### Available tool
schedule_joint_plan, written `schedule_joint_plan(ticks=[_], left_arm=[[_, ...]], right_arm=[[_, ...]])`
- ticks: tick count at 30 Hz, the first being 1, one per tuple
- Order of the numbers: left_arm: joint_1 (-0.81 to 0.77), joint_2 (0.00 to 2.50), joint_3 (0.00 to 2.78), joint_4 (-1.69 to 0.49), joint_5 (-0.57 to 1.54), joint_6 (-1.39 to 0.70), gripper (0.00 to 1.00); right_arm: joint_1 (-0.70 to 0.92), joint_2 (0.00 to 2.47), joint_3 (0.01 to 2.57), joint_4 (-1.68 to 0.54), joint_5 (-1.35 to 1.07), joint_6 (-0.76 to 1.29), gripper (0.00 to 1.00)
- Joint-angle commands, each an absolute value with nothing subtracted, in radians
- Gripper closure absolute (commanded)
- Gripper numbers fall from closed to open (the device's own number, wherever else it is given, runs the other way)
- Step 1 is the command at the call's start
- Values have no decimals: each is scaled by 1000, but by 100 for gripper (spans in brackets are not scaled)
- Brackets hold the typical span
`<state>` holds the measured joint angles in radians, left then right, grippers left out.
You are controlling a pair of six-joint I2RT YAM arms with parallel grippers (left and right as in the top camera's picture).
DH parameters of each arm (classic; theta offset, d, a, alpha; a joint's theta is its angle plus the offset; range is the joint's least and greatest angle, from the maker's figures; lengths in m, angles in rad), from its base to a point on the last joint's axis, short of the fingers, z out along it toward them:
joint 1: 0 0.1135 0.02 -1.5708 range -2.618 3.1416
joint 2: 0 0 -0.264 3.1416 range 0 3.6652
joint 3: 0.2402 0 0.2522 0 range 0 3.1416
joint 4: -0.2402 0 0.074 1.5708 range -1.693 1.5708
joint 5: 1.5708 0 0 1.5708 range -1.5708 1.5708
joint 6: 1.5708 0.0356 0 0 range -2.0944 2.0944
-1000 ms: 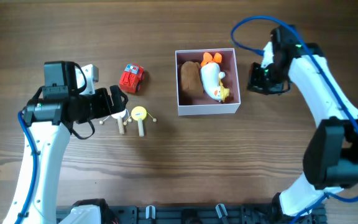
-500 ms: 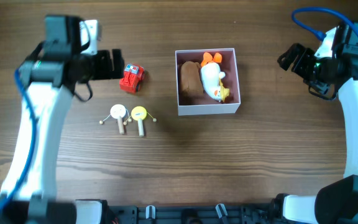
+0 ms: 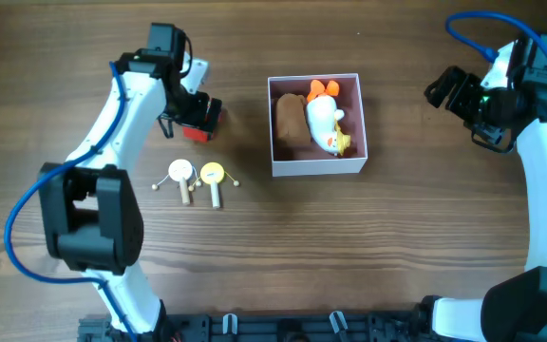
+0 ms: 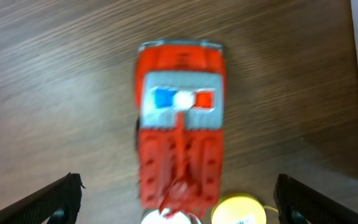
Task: Pack container
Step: 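Grasp the red toy truck with the left gripper, then carry the red truck into the box and release it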
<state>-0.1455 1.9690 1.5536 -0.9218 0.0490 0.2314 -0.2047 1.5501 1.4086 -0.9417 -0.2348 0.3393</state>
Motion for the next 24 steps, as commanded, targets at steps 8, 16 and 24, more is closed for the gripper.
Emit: schedule_joint_plan(ticks=[8, 16, 24], left_arm=[[-164, 2073, 1576, -893, 39, 281, 2], [-164, 2137, 1575, -890, 39, 281, 10], [-163, 2153, 1575, -885, 39, 281, 23]], right_arm=[[-207, 1549, 1407, -931, -218, 341, 0], [-207, 1549, 1407, -931, -218, 342, 0], [-207, 1549, 1407, -931, -218, 341, 0]])
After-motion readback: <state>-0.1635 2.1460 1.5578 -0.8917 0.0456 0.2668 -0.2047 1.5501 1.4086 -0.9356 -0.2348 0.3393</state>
